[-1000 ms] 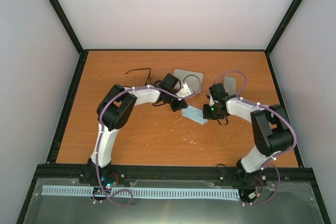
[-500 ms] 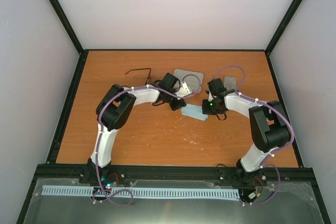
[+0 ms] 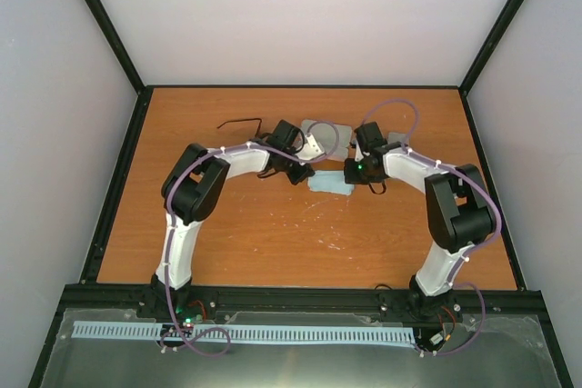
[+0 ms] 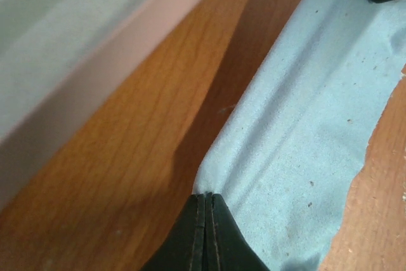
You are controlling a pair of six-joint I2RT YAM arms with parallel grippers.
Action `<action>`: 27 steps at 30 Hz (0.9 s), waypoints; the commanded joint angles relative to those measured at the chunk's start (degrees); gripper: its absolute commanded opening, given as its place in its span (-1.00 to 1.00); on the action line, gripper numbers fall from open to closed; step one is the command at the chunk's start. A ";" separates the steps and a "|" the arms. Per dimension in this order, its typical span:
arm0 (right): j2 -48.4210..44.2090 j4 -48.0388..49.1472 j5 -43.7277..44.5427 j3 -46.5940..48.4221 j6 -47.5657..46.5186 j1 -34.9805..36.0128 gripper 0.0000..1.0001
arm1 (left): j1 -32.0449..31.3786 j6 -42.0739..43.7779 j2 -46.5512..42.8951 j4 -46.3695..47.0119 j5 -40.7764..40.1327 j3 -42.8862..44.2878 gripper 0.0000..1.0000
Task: Organize the sunglasses
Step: Pick up the glasses cleaning cloth from the center of the board, then place the glasses cleaning cloth in the sunglasses case.
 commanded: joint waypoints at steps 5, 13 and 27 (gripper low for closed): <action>3.32 -1.41 1.11 5.00 -1.33 0.17 -0.94 | 2.84 1.49 -2.91 -1.70 -1.55 4.19 -0.99; 5.31 -1.47 1.19 8.59 -1.67 0.17 -0.94 | 3.48 1.89 -2.94 -2.44 -1.92 6.12 -0.99; 8.56 -1.66 1.17 14.15 -2.20 0.18 -0.95 | 5.31 3.84 -1.00 -4.67 -1.63 11.92 -0.99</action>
